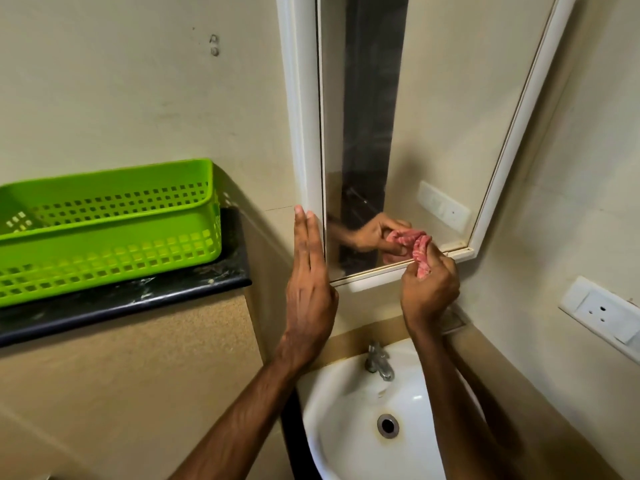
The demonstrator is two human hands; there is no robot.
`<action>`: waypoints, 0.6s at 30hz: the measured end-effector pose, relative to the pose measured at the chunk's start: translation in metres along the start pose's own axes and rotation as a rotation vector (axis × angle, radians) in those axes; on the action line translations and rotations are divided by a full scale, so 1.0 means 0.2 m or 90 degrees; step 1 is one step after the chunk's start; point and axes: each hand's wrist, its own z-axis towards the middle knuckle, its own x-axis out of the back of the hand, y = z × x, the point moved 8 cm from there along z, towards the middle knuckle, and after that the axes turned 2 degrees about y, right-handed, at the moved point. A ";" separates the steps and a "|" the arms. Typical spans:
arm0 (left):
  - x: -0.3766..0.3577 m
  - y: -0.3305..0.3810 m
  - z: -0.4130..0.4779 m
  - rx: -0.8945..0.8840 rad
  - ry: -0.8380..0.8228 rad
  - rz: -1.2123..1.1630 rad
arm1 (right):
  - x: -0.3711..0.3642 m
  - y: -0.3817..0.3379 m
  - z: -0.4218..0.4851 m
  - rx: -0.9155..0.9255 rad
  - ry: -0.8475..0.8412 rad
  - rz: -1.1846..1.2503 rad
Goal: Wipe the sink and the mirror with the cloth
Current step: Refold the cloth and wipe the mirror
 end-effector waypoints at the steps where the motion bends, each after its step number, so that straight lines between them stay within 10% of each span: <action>1: -0.01 -0.01 -0.01 0.000 0.000 -0.014 | -0.01 -0.03 -0.04 0.010 -0.006 0.014; 13: 0.12 -0.01 -0.03 -0.041 -0.019 -0.178 | -0.12 -0.34 -0.55 0.102 -0.212 0.138; 18: 0.13 -0.02 -0.04 -0.032 -0.037 -0.173 | -0.08 -0.10 -0.43 -0.119 -0.172 0.076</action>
